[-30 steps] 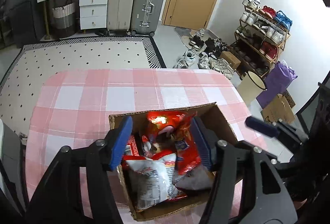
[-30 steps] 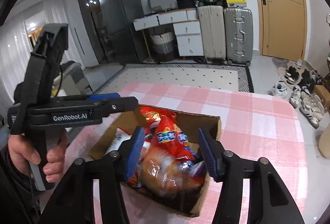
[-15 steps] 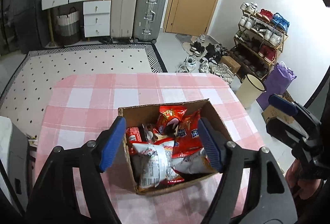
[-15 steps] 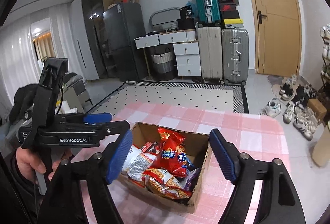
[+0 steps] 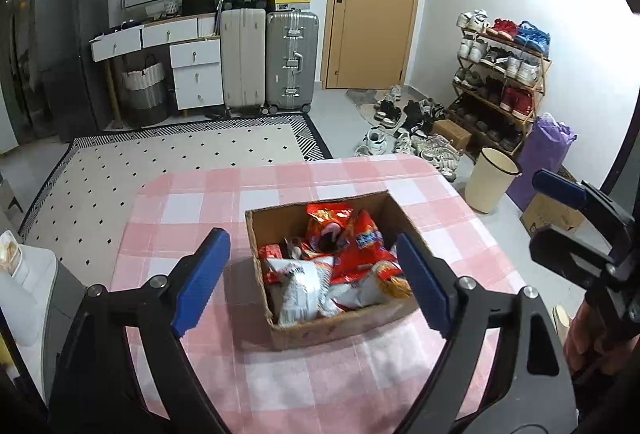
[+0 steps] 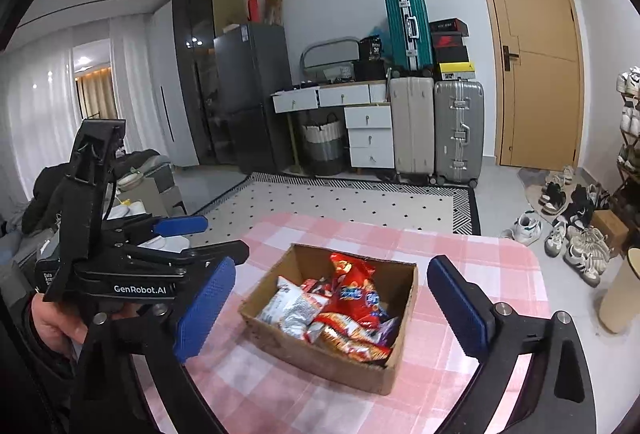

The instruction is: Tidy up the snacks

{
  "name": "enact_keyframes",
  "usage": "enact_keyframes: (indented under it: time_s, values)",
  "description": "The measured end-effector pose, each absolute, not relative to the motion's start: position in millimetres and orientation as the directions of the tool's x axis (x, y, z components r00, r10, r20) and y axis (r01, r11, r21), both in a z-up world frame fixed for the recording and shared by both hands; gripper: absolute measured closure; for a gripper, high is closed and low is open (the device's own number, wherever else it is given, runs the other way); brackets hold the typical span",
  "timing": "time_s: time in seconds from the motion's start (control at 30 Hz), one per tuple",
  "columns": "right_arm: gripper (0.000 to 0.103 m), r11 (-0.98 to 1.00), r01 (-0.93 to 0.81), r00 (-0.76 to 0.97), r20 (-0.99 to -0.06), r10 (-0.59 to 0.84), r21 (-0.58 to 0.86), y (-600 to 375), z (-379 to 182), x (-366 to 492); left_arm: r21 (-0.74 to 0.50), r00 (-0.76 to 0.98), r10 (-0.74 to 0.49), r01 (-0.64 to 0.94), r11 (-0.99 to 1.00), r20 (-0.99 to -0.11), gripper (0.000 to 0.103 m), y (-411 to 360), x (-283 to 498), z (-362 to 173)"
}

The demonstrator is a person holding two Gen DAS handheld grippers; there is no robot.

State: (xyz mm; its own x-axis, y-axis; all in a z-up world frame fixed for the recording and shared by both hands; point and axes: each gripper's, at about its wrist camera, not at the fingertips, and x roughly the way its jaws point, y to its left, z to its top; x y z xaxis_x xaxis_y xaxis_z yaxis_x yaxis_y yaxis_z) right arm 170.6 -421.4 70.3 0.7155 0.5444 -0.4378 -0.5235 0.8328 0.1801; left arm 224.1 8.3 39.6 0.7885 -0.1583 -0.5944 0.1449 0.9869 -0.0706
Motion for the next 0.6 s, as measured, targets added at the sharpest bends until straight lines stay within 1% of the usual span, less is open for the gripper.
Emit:
enact_keyframes:
  time_s: [0.07, 0.13, 0.33, 0.6]
  values:
    - [0.004, 0.835, -0.518, 0.719, -0.435, 0.542, 0.185, -425, 71, 160, -0.066, 0.795, -0.157, 0.146, 0.987, -0.586, 0.015, 5, 207, 42]
    - [0.003, 0.840, -0.507, 0.726, -0.429, 0.538, 0.196, -431, 71, 148, -0.059, 0.795, -0.153, 0.146, 0.987, -0.588, 0.009, 3, 195, 44]
    - [0.001, 0.855, -0.479, 0.743, -0.427, 0.515, 0.198, -448, 65, 115, -0.055, 0.818, -0.143, 0.136, 0.989, -0.557, 0.001, 2, 150, 42]
    - [0.001, 0.858, -0.466, 0.763, -0.393, 0.513, 0.214, -463, 48, 70, -0.088, 0.849, -0.132, 0.100, 0.991, -0.512, 0.001, 12, 103, 27]
